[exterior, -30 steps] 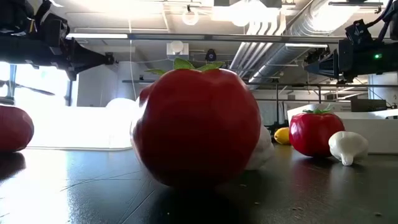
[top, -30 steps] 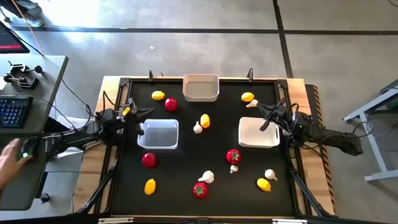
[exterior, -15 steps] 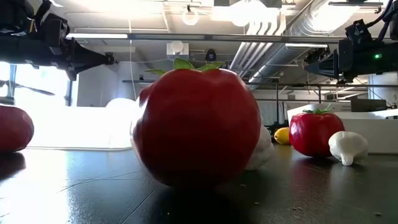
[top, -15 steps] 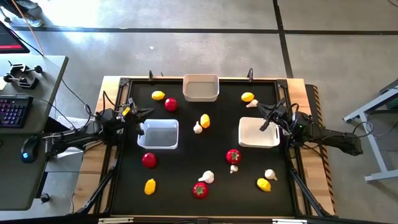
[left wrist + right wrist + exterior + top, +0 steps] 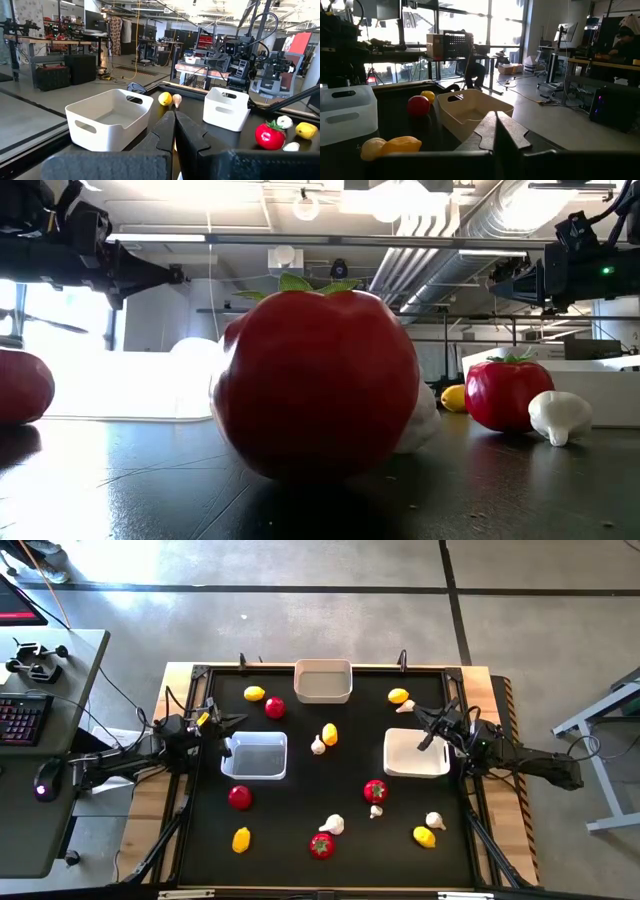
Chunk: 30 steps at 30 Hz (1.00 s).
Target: Sort produce into baskets
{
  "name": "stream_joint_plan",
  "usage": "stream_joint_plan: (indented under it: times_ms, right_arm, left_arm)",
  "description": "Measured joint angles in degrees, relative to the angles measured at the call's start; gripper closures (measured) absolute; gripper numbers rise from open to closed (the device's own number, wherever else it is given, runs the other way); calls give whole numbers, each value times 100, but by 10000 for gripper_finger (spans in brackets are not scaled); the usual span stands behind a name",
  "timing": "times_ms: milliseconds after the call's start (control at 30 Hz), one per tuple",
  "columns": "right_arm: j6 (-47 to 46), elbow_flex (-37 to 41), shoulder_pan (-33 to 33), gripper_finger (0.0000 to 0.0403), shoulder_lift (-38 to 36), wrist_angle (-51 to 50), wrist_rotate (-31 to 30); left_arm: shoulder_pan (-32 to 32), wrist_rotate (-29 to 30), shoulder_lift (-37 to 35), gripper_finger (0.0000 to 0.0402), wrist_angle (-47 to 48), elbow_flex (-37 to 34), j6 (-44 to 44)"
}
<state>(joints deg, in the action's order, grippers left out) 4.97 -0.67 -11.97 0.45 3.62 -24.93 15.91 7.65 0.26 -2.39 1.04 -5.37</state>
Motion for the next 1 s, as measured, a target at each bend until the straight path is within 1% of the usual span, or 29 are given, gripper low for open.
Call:
stream_joint_plan:
  times_ms: [533,767,867,1000]
  right_arm:
    - [1,0,-2,402,0,0,0]
    - [2,-1,-2,402,1,0,0]
    - [2,0,-2,402,0,0,0]
    - [1,0,-2,402,1,1,0]
  left_arm:
    - [-1,0,2,402,-34,0,2]
    - [0,-1,2,401,-101,0,-149]
    - [0,3,0,401,-347,0,-330]
    - [12,-24,78,402,-909,4,-454]
